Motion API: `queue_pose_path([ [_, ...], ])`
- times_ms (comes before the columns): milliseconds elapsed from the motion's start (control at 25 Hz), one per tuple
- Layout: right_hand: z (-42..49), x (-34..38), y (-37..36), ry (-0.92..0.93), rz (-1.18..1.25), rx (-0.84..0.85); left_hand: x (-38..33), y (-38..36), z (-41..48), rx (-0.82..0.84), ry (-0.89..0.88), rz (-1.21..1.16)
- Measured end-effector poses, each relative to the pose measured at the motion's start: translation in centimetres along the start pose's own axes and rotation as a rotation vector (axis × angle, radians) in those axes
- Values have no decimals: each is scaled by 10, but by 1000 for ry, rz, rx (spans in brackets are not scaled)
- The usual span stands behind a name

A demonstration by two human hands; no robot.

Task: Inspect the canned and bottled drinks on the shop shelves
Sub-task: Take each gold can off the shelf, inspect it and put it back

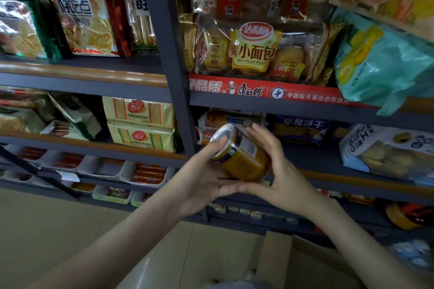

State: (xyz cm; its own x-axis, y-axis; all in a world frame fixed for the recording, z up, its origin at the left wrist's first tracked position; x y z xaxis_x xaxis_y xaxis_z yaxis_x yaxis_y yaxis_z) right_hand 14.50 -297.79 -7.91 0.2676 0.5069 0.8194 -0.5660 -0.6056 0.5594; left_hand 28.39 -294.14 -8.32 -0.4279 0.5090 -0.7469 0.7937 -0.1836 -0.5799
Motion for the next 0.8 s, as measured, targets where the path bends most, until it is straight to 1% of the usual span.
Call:
queue_pose_path([
  [80, -3, 0, 2, -7, 15, -58, 0, 0, 0, 26, 72, -33],
  [160, -3, 2, 6, -5, 11, -124, -3, 1, -1, 53, 129, 46],
  [200, -4, 3, 8, -2, 21, -143, -8, 2, -2, 40, 123, 95],
  [240, -4, 6, 10, -3, 39, -153, -15, 4, -2, 3, 77, 135],
  [320, -3, 12, 17, -2, 56, -163, -34, 5, -4, -53, -74, 237],
  [400, 1, 23, 25, -6, 74, -174, -52, -3, -7, -47, -177, 349],
  [440, 4, 31, 31, -1, 95, -185, -60, -8, -8, -51, -207, 363],
  [520, 8, 51, 48, 74, 128, -243, -76, -18, -11, -50, -261, 303],
  [600, 13, 74, 69, 174, 112, -304, -95, -29, -15, -9, -319, 174],
  [680, 19, 99, 89, 219, 9, -333, -117, -45, -19, 53, -336, 135],
  [720, 23, 111, 100, 225, -43, -350, -128, -52, -21, 76, -330, 183],
  [800, 30, 142, 127, 237, -110, -397, -154, -77, -15, 105, -284, 364],
])
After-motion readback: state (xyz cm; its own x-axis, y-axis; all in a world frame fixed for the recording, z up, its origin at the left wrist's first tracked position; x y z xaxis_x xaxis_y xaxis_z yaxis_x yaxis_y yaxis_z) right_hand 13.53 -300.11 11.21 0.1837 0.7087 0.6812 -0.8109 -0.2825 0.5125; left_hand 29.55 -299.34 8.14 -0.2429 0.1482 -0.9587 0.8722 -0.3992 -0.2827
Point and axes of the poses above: each hand's wrist, its own z-axis towards the middle knuckle, its own y-axis out of the back of the hand, x = y × z, the point moved 5 cm from there along z, towards the middle knuckle, and after that the axes turned 12 degrees about x, right-handed, at the moved point
